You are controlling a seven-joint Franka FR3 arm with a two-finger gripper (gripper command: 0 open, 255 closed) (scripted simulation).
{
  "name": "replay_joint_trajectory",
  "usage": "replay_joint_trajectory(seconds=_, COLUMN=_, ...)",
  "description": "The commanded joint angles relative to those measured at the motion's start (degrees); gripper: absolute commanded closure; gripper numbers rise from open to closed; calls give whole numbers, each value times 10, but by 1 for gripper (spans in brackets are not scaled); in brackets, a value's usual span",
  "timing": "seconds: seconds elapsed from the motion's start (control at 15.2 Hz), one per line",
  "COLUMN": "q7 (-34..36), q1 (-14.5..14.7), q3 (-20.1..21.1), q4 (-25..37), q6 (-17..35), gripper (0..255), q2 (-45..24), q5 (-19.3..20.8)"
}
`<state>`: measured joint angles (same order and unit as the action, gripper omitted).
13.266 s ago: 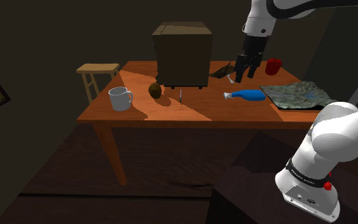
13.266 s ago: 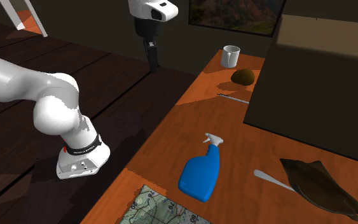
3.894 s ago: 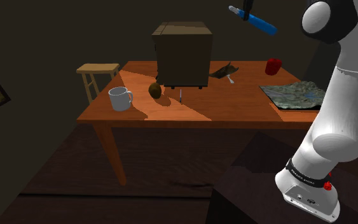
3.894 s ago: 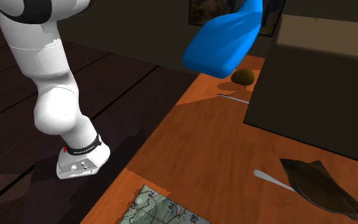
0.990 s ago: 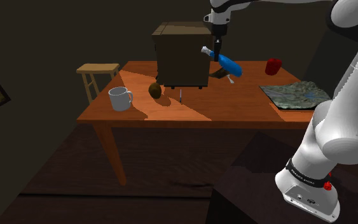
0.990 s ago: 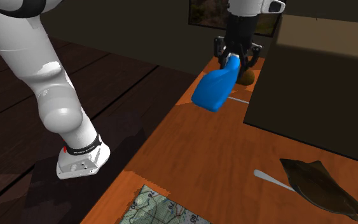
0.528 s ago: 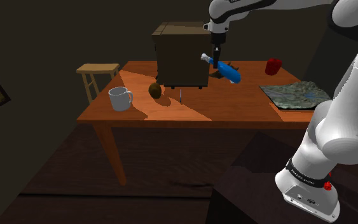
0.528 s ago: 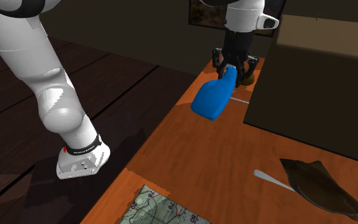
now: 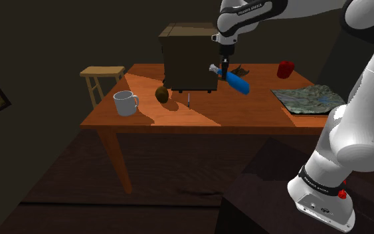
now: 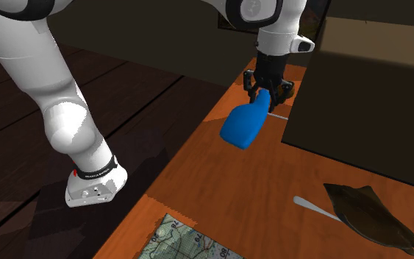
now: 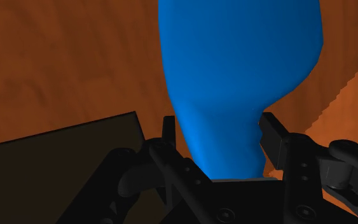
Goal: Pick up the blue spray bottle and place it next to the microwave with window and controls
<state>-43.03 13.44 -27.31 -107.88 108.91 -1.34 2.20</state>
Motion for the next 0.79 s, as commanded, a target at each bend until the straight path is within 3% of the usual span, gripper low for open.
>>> replay_joint_trajectory(seconds=0.0, q7=-1, q1=-1, q3=-1, q4=-12, q6=16, gripper=255, q2=-4, q5=-2)
replay_joint_trajectory(seconds=0.73, q7=-7, q1=-3, q3=-1, q4=-71, q6=98, gripper=255, q2=-29, q5=-13)
